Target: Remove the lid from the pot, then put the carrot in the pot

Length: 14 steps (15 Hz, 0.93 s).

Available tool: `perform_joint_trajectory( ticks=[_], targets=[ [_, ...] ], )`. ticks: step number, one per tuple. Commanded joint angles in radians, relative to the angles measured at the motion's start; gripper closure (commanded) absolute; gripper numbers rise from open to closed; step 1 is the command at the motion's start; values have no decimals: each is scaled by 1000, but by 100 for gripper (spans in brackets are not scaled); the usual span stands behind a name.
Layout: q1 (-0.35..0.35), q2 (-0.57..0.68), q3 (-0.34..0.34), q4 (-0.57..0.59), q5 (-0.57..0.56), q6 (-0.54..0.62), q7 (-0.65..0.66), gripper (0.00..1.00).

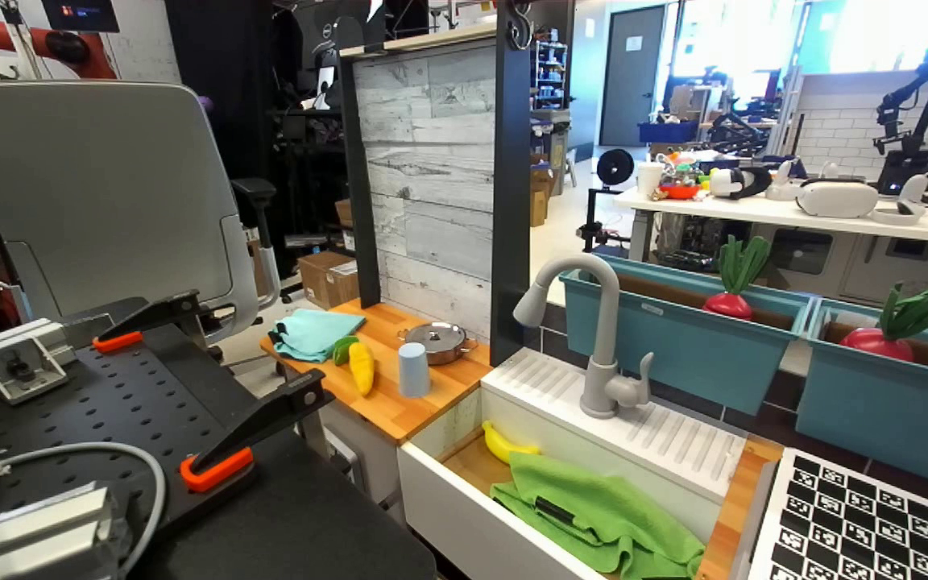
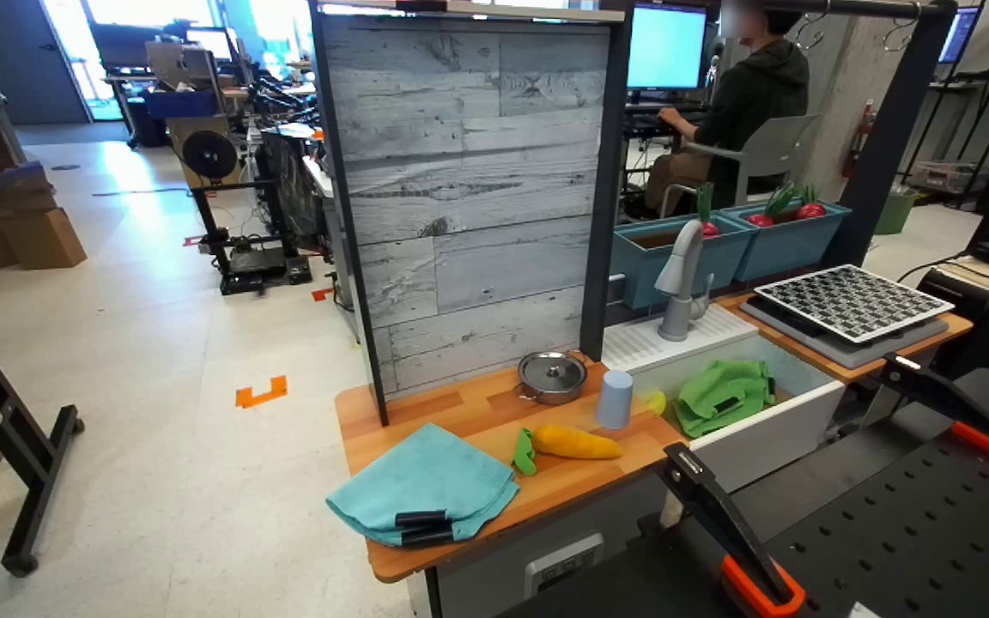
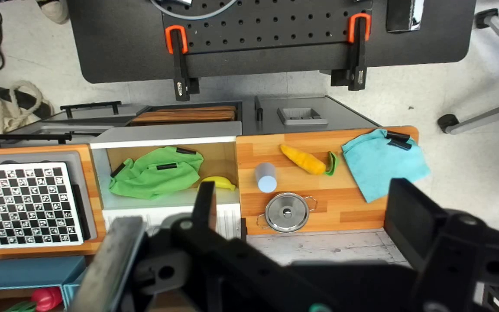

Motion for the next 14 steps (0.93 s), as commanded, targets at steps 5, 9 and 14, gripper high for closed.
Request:
perform_joint_trajectory(
  ticks=[5,9,14],
  targets=[
    [-13,9,11,6,9,-3,-1,0],
    [-10,28,9,-12,31,73,19,0],
    [6,78,3,-54,77,236,8,0]
  ],
)
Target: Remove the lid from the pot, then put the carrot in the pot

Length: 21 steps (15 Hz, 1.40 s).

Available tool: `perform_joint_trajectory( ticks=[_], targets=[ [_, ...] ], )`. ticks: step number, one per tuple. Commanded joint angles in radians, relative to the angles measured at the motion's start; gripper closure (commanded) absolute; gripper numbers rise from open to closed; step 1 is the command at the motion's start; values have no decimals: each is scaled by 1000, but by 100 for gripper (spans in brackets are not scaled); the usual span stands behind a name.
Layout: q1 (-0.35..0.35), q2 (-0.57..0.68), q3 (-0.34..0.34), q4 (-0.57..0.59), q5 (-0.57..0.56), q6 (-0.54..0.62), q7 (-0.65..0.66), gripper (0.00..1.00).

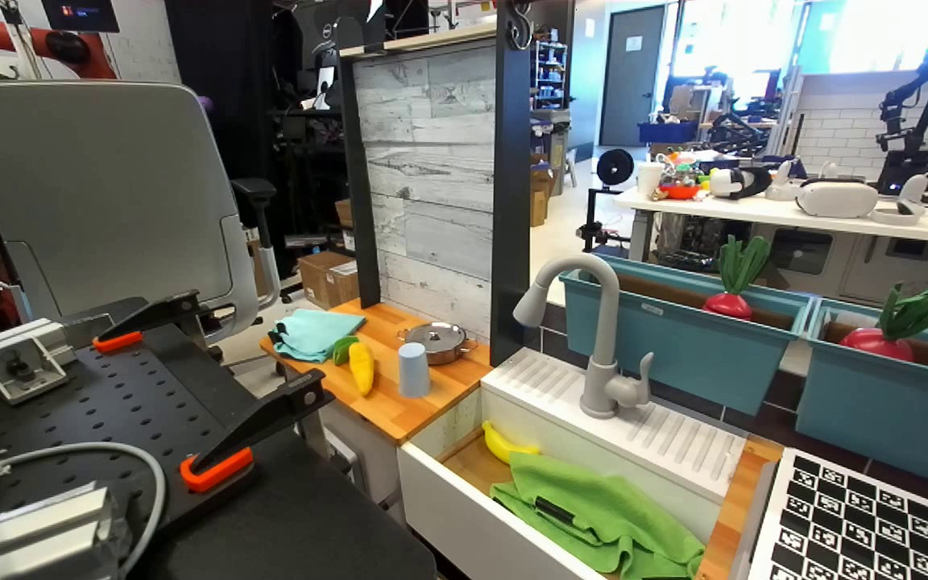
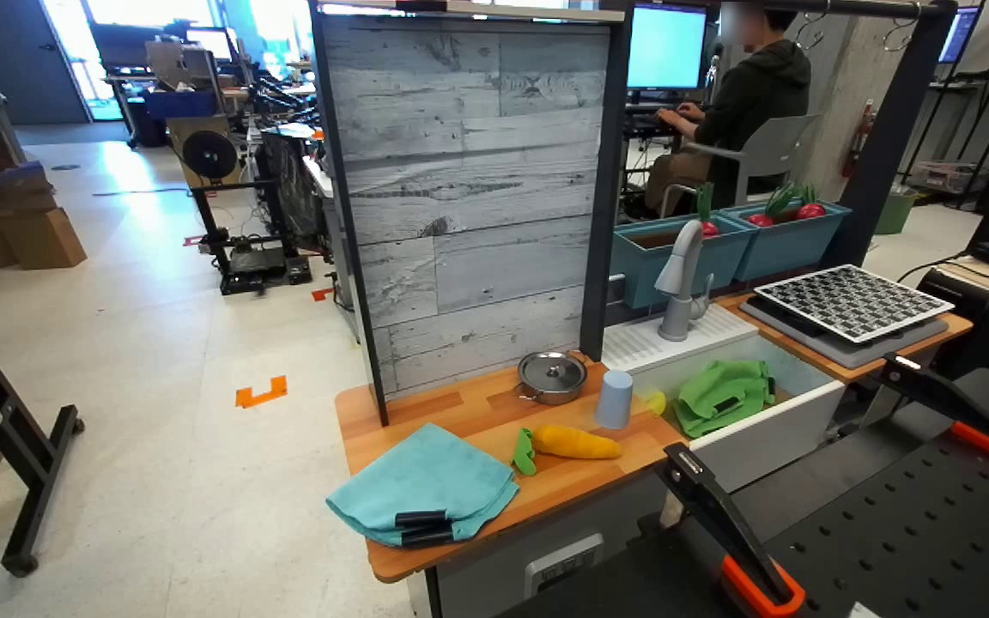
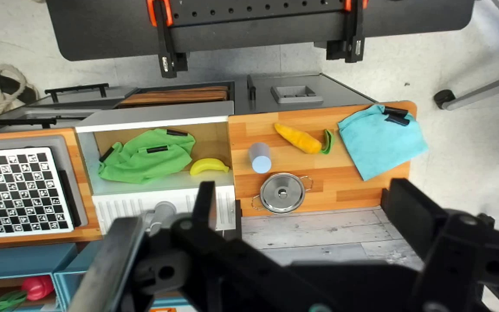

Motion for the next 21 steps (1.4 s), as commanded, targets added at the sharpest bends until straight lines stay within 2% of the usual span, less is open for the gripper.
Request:
perform_joint_trajectory(
  ticks=[1,6,10,13,17,21],
  targets=[
    [8,49,5,-39,57,148,-10,0],
    [11,183,29,-79,43,331,-3,0],
    [11,343,49,-69,37,493,13,0],
    [19,505,42,2,73,554,-10,0],
    [11,719,50,150,193,556,-64,0],
    [-13,900,81,303,269,568,-64,0]
  ],
)
